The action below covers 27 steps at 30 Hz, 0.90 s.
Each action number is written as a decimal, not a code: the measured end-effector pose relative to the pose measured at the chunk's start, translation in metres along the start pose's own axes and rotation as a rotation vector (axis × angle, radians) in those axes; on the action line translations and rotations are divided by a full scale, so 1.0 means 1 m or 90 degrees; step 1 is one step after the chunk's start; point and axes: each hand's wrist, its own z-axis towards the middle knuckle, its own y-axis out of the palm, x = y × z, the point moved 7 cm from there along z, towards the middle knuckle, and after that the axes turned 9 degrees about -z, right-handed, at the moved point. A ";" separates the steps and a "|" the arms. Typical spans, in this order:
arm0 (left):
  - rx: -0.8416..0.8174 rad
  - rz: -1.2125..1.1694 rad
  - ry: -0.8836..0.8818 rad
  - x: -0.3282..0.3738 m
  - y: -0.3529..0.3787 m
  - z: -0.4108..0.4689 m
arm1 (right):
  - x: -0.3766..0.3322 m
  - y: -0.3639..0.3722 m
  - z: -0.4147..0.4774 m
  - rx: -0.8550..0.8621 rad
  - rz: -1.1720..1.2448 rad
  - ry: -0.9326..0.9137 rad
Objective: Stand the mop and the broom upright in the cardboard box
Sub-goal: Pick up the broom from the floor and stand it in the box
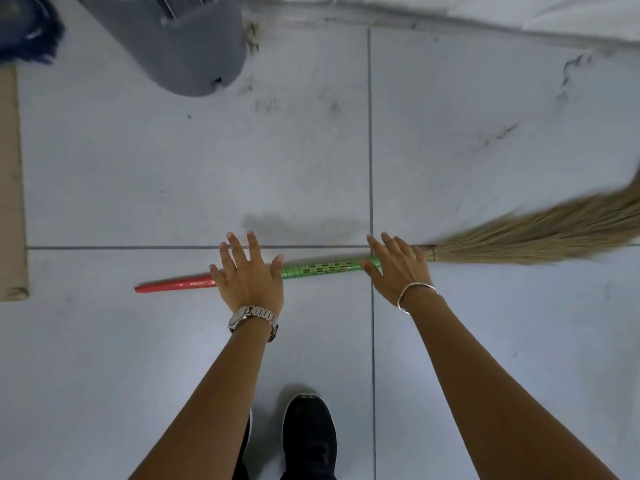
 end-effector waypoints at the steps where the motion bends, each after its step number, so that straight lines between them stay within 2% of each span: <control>1: 0.003 -0.024 -0.019 -0.006 0.009 0.004 | -0.002 0.010 0.003 -0.009 0.000 -0.001; 3: 0.045 -0.110 -0.070 -0.018 0.017 0.011 | -0.005 0.025 0.009 -0.020 -0.009 -0.007; 6: 0.172 -0.280 -0.196 -0.042 0.017 0.014 | -0.010 0.040 0.013 -0.035 -0.024 -0.006; 9: 0.243 -0.510 -0.426 -0.066 0.023 0.007 | -0.010 0.041 0.014 -0.017 -0.036 -0.003; 12: 0.200 -0.812 -0.693 -0.083 0.053 0.000 | -0.010 0.042 0.019 -0.042 -0.082 -0.021; 14: 0.113 -1.036 -0.773 -0.084 0.070 0.002 | -0.011 0.042 0.021 -0.063 -0.116 -0.029; 17: 0.090 -1.127 -0.749 -0.088 0.062 0.002 | -0.012 0.036 0.020 -0.054 -0.103 -0.029; 23: 0.257 -1.188 -0.551 -0.075 -0.021 0.001 | -0.027 -0.015 0.011 -0.054 0.002 -0.070; 27: 0.311 -1.207 -0.392 -0.060 -0.109 0.005 | -0.039 -0.070 0.003 -0.046 0.114 -0.067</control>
